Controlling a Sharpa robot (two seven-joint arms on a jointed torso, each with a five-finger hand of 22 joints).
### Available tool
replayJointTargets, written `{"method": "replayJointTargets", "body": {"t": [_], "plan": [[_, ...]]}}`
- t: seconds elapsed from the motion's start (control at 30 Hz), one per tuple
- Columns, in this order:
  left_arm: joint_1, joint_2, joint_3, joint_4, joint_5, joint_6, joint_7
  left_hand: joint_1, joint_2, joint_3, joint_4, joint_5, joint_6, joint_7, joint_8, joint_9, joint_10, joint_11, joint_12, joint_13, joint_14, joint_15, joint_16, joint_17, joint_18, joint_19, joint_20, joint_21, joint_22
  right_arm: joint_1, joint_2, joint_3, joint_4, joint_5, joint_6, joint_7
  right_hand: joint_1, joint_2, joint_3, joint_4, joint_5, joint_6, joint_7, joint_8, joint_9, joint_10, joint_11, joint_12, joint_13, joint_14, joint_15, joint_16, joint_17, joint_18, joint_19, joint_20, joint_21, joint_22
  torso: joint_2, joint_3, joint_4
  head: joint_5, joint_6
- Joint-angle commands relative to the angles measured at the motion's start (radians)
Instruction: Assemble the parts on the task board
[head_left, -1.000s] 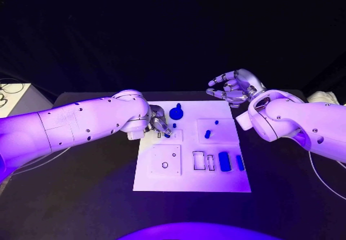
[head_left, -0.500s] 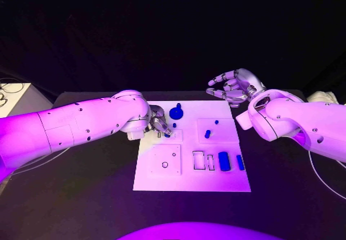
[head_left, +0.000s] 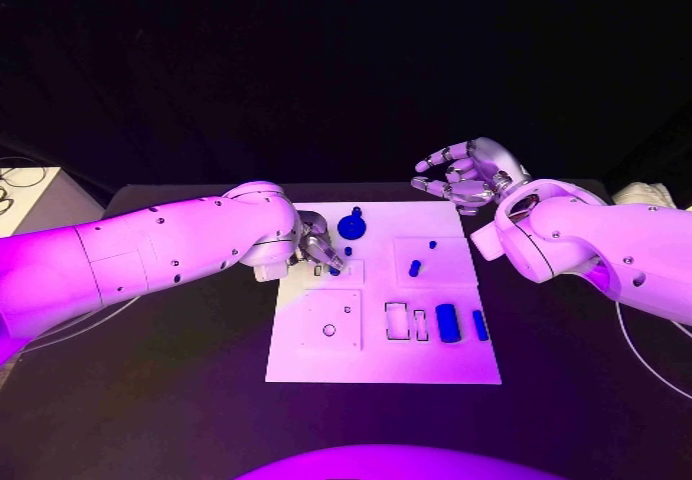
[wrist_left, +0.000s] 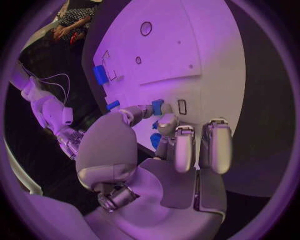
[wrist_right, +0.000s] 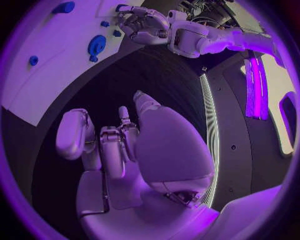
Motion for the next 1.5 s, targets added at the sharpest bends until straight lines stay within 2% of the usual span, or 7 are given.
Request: {"method": "replayJointTargets", "body": {"t": [0.03,0.37,1.03,1.2,1.23,1.33,1.5], "plan": [[-0.01,0.007,-0.007,-0.002,0.01,0.017,-0.013,-0.016,0.002,0.049,-0.069,-0.005,0.007,-0.004,-0.009,-0.005,0.004,-0.001,0.006,0.003,0.103,-0.006,0.006,0.256,-0.007,0.002,-0.004,-0.001,0.06,-0.001,0.0,0.0,0.001,0.0,0.014,0.011,-0.006,-0.003,0.005,0.0,0.006,-0.007,-0.003,0.006,0.0,-0.007,-0.003,-0.003,0.106,0.101,0.0,-0.001,0.252,0.019,-0.005,0.001,-0.006,0.0,0.0,0.0001,-0.0008,-0.001,-0.001],[-0.013,0.013,-0.008,-0.013,0.01,0.015,-0.013,-0.029,0.01,-0.08,-0.011,-0.017,0.023,-0.004,-0.025,-0.007,0.001,-0.001,0.006,0.009,0.103,-0.007,0.006,0.256,-0.007,0.004,-0.006,-0.003,0.061,-0.001,-0.002,0.0,0.002,0.001,0.015,0.012,-0.006,-0.003,0.005,0.0,0.006,-0.007,-0.003,0.006,0.0,-0.007,-0.003,-0.003,0.106,0.101,0.0,-0.001,0.252,0.019,-0.005,0.001,-0.006,0.0,0.0,-0.0001,-0.0006,-0.007,-0.003],[-0.016,0.009,-0.009,-0.022,0.005,0.0,-0.015,-0.022,0.011,-0.202,0.054,-0.049,0.032,-0.003,-0.039,-0.005,0.0,0.0,0.007,0.015,0.103,-0.006,0.006,0.256,-0.007,0.004,-0.006,-0.005,0.061,-0.004,-0.004,0.0,0.001,0.002,0.016,0.012,-0.007,-0.004,0.005,0.0,0.005,-0.008,-0.003,0.007,-0.001,-0.006,-0.003,-0.002,0.106,0.101,0.0,-0.001,0.252,0.019,-0.005,0.001,-0.006,0.0,-0.001,-0.0017,-0.0002,-0.006,0.004],[-0.018,0.007,-0.008,-0.019,0.005,-0.002,-0.013,-0.009,0.002,-0.251,0.089,-0.122,0.034,-0.002,-0.044,-0.003,-0.001,0.001,0.007,0.016,0.103,-0.005,0.006,0.256,-0.007,0.005,-0.005,-0.006,0.061,-0.006,-0.004,0.0,0.001,0.003,0.016,0.013,-0.007,-0.004,0.005,0.0,0.005,-0.008,-0.003,0.007,-0.001,-0.006,-0.003,-0.002,0.106,0.101,0.0,-0.001,0.252,0.019,-0.005,0.001,-0.006,0.0,-0.001,-0.0015,0.0004,-0.007,0.005],[-0.018,0.006,-0.008,-0.018,0.005,-0.003,-0.012,-0.015,-0.007,-0.273,0.109,-0.173,0.035,0.0,-0.045,-0.002,-0.002,0.002,0.006,0.016,0.103,-0.003,0.006,0.256,-0.007,0.005,-0.004,-0.006,0.062,-0.006,-0.004,0.0,0.001,0.003,0.016,0.013,-0.007,-0.004,0.005,0.0,0.005,-0.008,-0.003,0.007,-0.001,-0.006,-0.003,-0.002,0.106,0.101,0.0,-0.001,0.252,0.019,-0.005,0.001,-0.006,0.0,-0.001,-0.0017,0.0004,-0.007,0.005],[-0.02,0.002,-0.008,-0.015,0.005,-0.007,-0.01,-0.001,-0.009,-0.307,0.142,-0.232,0.036,0.001,-0.048,0.0,-0.002,0.004,0.006,0.017,0.103,-0.003,0.005,0.255,-0.007,0.005,-0.003,-0.006,0.063,-0.007,-0.005,0.0,0.001,0.003,0.016,0.013,-0.009,-0.004,0.006,0.0,0.005,-0.008,-0.003,0.007,-0.001,-0.007,-0.003,-0.003,0.105,0.101,0.0,-0.002,0.251,0.019,-0.005,0.001,-0.008,-0.001,-0.001,-0.0025,0.0002,-0.008,0.006],[-0.022,-0.012,-0.006,-0.001,0.005,-0.018,-0.003,-0.002,-0.003,-0.345,0.149,-0.295,0.037,0.001,-0.051,0.003,-0.004,0.004,0.005,0.016,0.102,-0.002,0.004,0.254,-0.007,0.005,-0.002,-0.007,0.063,-0.009,-0.006,0.0,0.001,0.003,0.021,0.012,-0.009,-0.004,0.006,0.0,0.005,-0.008,-0.003,0.007,-0.001,-0.007,-0.003,-0.003,0.105,0.101,0.0,-0.002,0.251,0.019,-0.005,0.001,-0.008,-0.001,0.0,-0.0018,-0.0003,-0.008,0.008]]}}
